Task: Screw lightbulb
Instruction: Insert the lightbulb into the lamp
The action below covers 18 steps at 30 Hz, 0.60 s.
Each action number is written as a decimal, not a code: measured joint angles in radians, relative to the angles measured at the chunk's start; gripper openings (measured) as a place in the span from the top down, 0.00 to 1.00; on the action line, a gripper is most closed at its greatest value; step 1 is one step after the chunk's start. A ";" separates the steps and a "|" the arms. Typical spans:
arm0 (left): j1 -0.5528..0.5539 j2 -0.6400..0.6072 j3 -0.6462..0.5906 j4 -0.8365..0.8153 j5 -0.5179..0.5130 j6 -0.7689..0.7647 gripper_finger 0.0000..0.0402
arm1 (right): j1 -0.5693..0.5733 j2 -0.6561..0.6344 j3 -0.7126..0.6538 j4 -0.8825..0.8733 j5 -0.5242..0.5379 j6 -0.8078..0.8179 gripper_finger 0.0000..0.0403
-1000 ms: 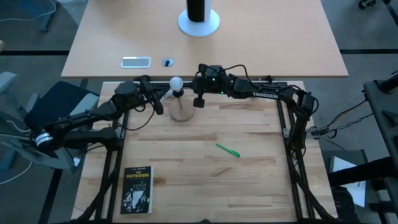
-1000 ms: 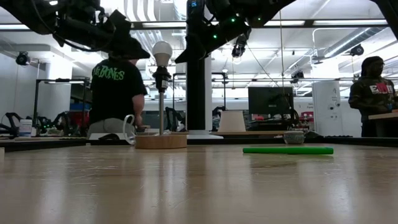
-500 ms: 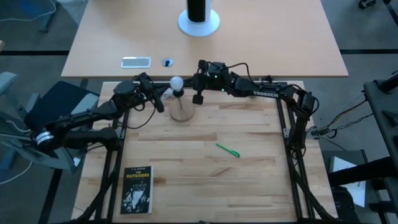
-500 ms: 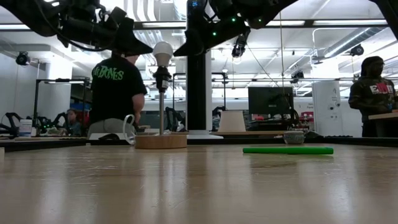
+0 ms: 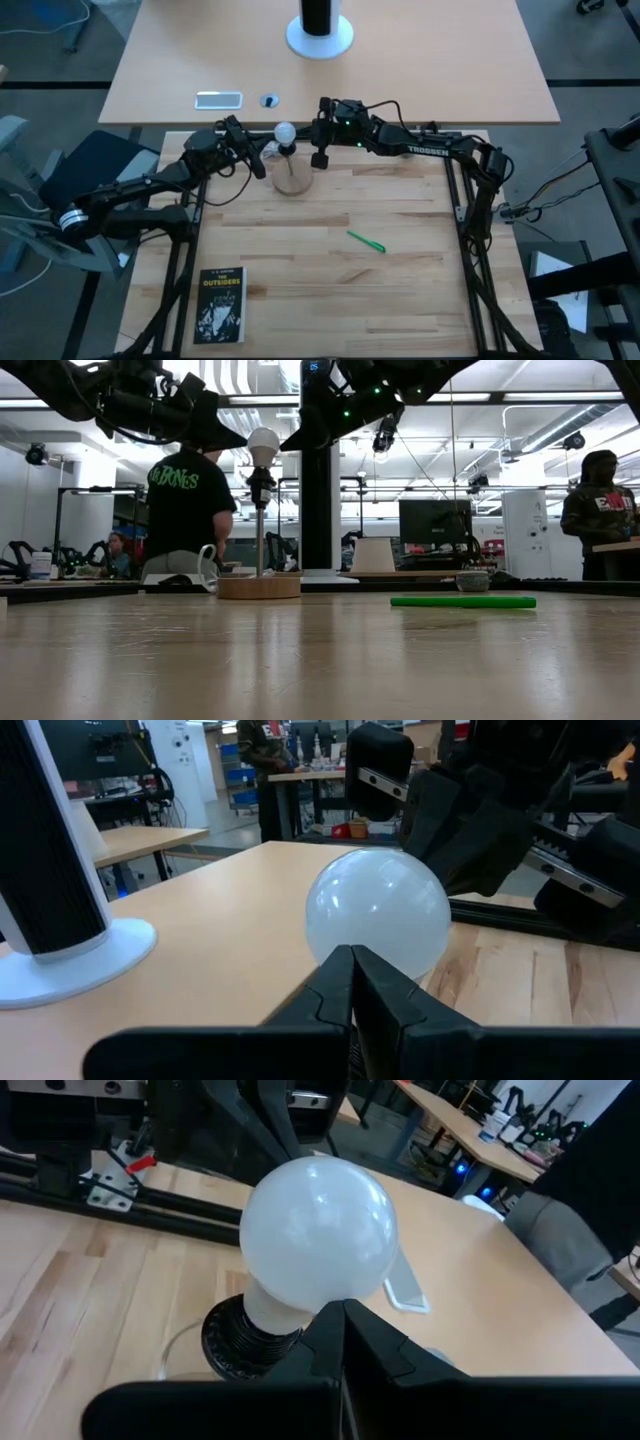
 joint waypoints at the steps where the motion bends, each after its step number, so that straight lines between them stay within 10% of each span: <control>1: 0.000 0.000 0.000 -0.001 0.000 0.000 1.00 | 0.000 0.000 0.000 -0.001 -0.001 0.000 1.00; 18: -0.002 -0.040 0.001 -0.114 -0.018 -0.019 1.00 | -0.001 0.002 0.000 -0.071 0.003 0.024 1.00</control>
